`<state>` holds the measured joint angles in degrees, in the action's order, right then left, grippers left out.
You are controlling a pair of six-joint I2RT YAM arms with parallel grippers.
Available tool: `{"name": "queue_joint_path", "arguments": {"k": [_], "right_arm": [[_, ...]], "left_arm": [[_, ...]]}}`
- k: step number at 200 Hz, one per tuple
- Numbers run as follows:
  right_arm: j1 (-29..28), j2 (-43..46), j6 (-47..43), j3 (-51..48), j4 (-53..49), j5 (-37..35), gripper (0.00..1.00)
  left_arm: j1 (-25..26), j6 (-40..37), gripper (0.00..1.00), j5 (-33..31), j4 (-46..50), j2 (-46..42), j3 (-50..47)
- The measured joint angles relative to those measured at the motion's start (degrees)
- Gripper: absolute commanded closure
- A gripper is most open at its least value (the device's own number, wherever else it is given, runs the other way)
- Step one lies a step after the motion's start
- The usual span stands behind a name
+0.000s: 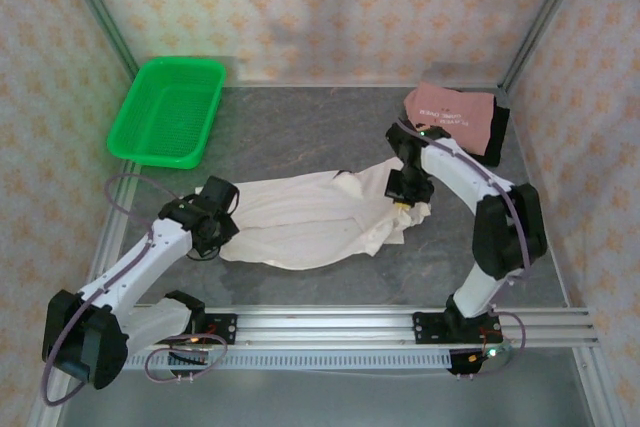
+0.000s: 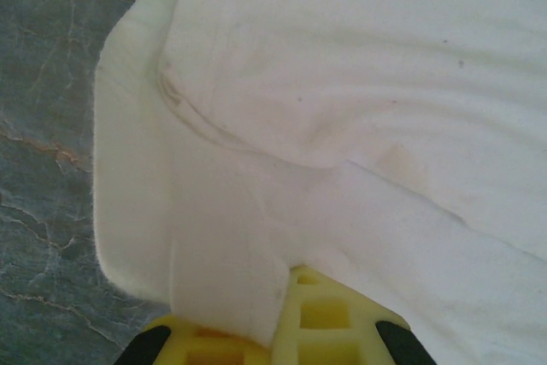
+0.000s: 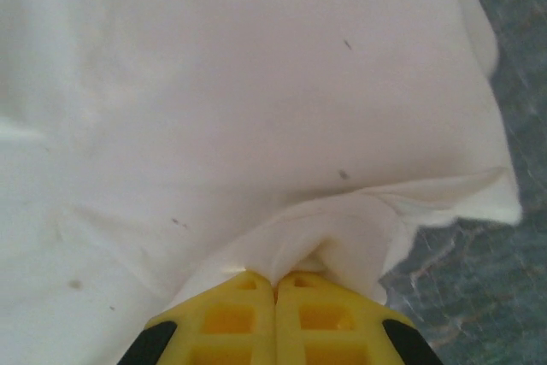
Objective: Fold and stack the t-shirts
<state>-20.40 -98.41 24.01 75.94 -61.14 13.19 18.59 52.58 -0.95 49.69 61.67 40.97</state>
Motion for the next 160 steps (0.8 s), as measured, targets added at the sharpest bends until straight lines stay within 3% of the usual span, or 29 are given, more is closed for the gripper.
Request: {"name": "queue_joint_path", "arguments": {"k": [39, 61, 83, 122, 140, 160], "right_arm": [[0.7, -8.2, -2.8, 5.6, 1.0, 1.3, 0.57], [1.0, -7.7, -3.7, 5.5, 1.5, 1.4, 0.47], [1.1, -1.3, -3.7, 2.3, 1.6, 0.8, 0.46], [1.2, 20.3, -0.8, -12.2, 0.7, 4.3, 0.5], [1.2, 23.3, 0.6, -20.1, 1.9, 7.1, 0.52], [1.2, 20.5, 2.0, -27.3, 7.1, 9.4, 0.54]], "left_arm": [[0.0, -0.4, 0.97, 0.0, 0.0, 0.5, 0.1], [0.0, -0.5, 0.97, 0.0, 0.0, 0.4, 0.0], [0.0, -0.6, 0.97, 0.0, -0.2, 0.3, -0.5], [0.0, -0.4, 0.97, 0.1, -1.1, -0.1, -2.3], [0.0, -0.4, 0.97, 0.2, -1.7, 0.0, -3.3], [0.0, -0.4, 0.96, 0.5, -2.9, 0.0, -4.5]]}}
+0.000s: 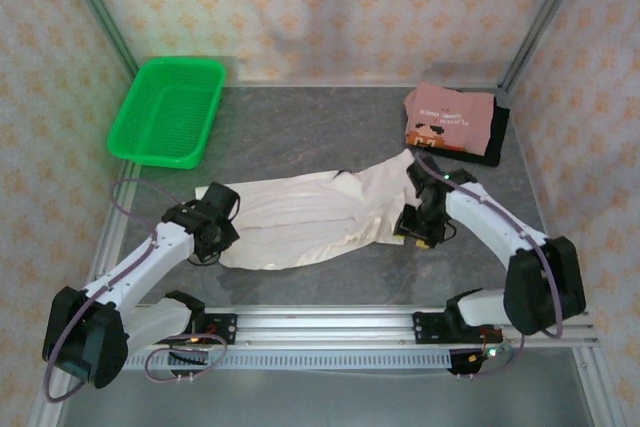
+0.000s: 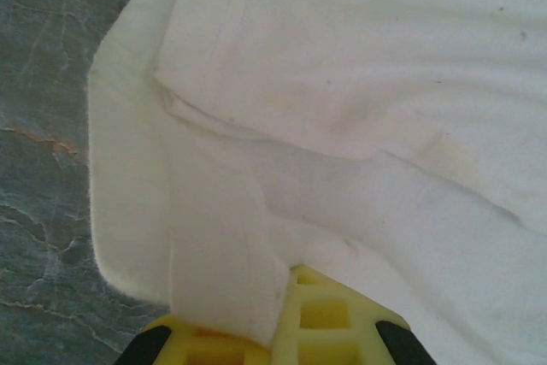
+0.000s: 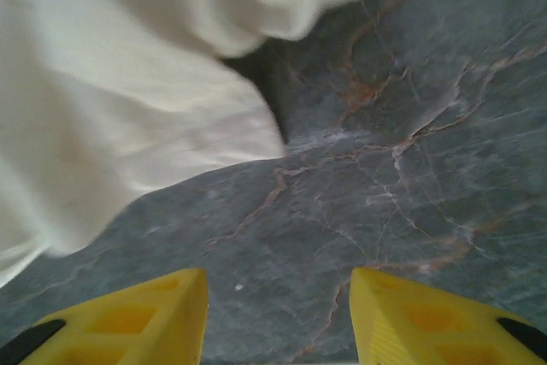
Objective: Fold and stack the t-shirts
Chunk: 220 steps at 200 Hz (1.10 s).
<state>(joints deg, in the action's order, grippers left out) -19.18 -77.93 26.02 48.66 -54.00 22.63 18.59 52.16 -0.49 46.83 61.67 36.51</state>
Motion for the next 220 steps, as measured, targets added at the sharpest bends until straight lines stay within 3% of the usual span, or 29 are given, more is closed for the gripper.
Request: {"name": "queue_joint_path", "arguments": {"k": [46, 74, 112, 126, 162, 220], "right_arm": [[0.0, -6.0, 1.0, -2.2, 9.7, 1.4, 0.58], [0.0, -7.7, 0.9, -2.2, 13.0, 1.4, 0.6], [0.1, -10.7, 1.0, -1.8, 13.1, 0.6, 0.7], [0.1, -10.8, 1.4, -1.8, 12.9, -0.1, 0.74], [0.1, -10.9, 2.3, -1.7, 12.0, -1.2, 0.9], [0.1, -10.4, 3.0, -1.1, 11.4, -2.4, 0.97]], "left_arm": [[0.0, 0.4, 0.92, 0.0, -2.1, 0.0, -4.0], [0.0, 1.3, 0.69, 0.2, -2.5, 0.0, -6.2], [0.0, 3.7, 0.28, -0.4, -2.0, -2.0, -6.6], [0.0, 4.4, 0.19, -0.9, -0.7, -4.6, -6.6], [-1.7, 6.8, 0.17, -1.7, 4.2, -9.9, -6.5], [-3.0, 9.6, 0.17, -3.0, 9.8, -6.7, -6.5]]}}
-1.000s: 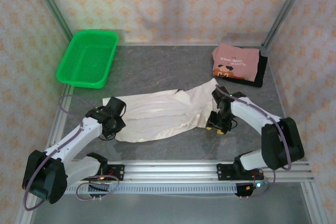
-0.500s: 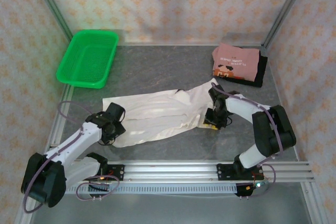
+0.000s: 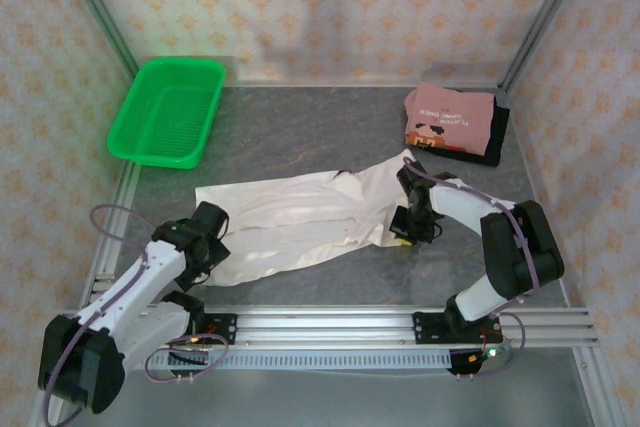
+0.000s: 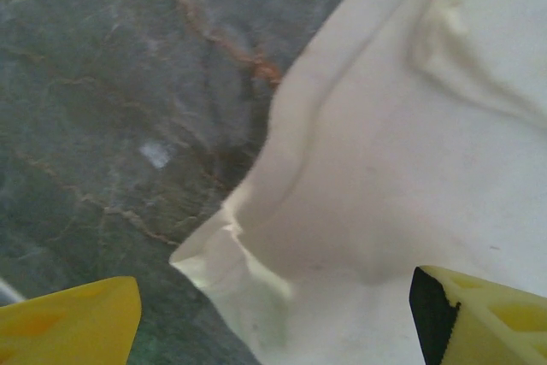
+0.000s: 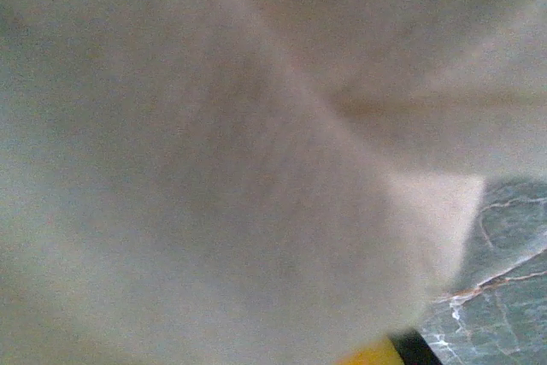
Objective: Fold and stack the t-shirts
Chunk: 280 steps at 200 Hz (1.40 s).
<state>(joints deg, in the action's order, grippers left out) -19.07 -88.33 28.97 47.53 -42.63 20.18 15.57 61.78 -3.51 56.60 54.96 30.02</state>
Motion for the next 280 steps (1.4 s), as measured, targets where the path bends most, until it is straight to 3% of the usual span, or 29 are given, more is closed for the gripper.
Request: {"name": "queue_joint_path", "arguments": {"k": [44, 101, 141, 196, 280], "right_arm": [[0.0, 1.6, 0.5, 0.9, -1.1, -2.3, 0.98], [0.2, 2.3, 0.7, 1.4, -1.8, -3.1, 0.98], [3.3, 2.8, 1.3, 3.0, -2.2, -3.8, 0.97], [7.3, 2.2, 2.1, 3.1, -2.1, -5.4, 1.0], [15.5, 7.7, 4.1, 0.0, -1.2, -7.8, 1.0]], "left_arm": [[-0.5, 0.4, 0.2, -0.7, 0.5, 5.6, 0.0], [-2.5, 0.9, 0.23, 0.2, 0.5, 4.6, 0.0], [-2.5, 0.7, 0.23, 3.5, -0.7, 2.4, 0.0], [-2.5, -0.9, 0.25, 5.7, -6.3, 14.9, 3.1], [-2.4, -7.2, 0.25, 8.7, -17.7, 33.2, 16.6]]}}
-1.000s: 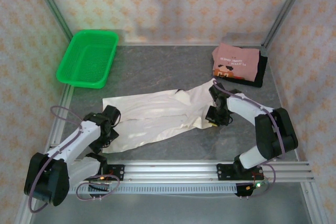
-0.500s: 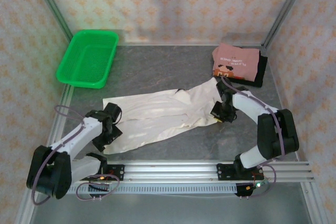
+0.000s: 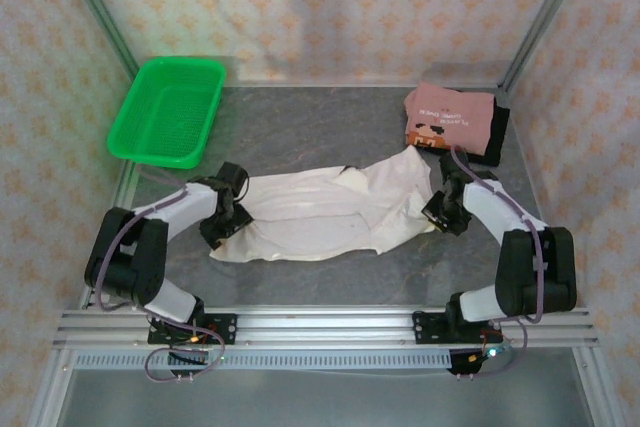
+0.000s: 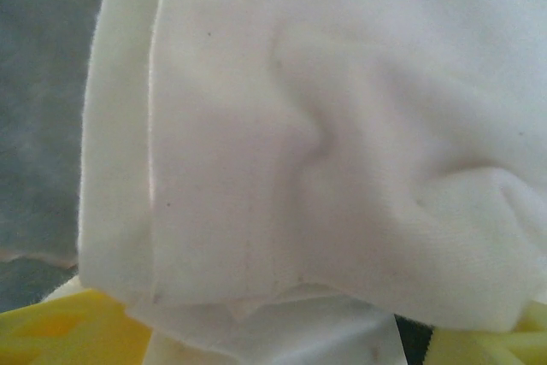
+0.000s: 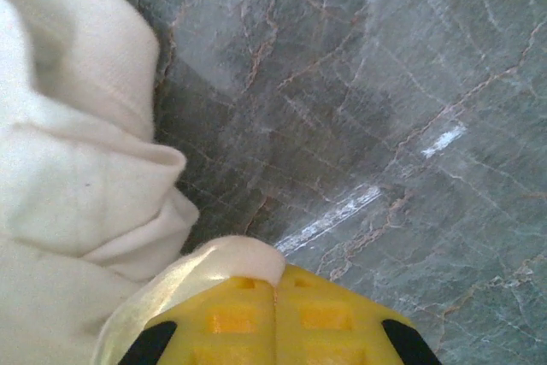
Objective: Fold and stack the t-shirts
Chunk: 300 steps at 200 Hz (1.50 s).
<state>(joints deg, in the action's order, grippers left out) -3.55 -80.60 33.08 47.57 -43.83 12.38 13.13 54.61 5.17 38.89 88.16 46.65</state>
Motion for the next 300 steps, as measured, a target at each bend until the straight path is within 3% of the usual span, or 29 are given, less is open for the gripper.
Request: {"name": "queue_joint_path", "arguments": {"k": [27, 53, 108, 176, 243, 300], "right_arm": [[0.0, 0.3, 0.2, -0.2, 0.6, 0.7, 1.0], [0.0, 0.4, 0.2, -0.7, 1.1, 1.7, 1.0], [0.0, 0.4, 0.1, -0.8, 1.2, 2.6, 1.0], [0.0, 0.4, -1.2, -0.7, 1.0, 2.6, 1.0], [0.0, 0.4, -1.4, -0.7, 1.0, 2.7, 1.0], [0.0, 0.4, -1.6, -0.7, 1.0, 2.7, 1.0]], "left_arm": [[0.0, -1.7, 0.2, 0.4, -0.4, -1.0, 1.2], [-0.5, -2.2, 0.17, 0.3, 3.1, -8.2, 0.5], [-1.3, -0.1, 0.2, 0.0, 10.5, -21.7, -8.8], [-2.0, 1.0, 0.26, -0.3, 13.2, -20.3, -10.9], [-2.0, 3.7, 0.36, -1.3, 14.2, -26.3, -15.2], [-2.1, 4.5, 0.4, -0.9, 8.9, -21.1, -16.3]]}}
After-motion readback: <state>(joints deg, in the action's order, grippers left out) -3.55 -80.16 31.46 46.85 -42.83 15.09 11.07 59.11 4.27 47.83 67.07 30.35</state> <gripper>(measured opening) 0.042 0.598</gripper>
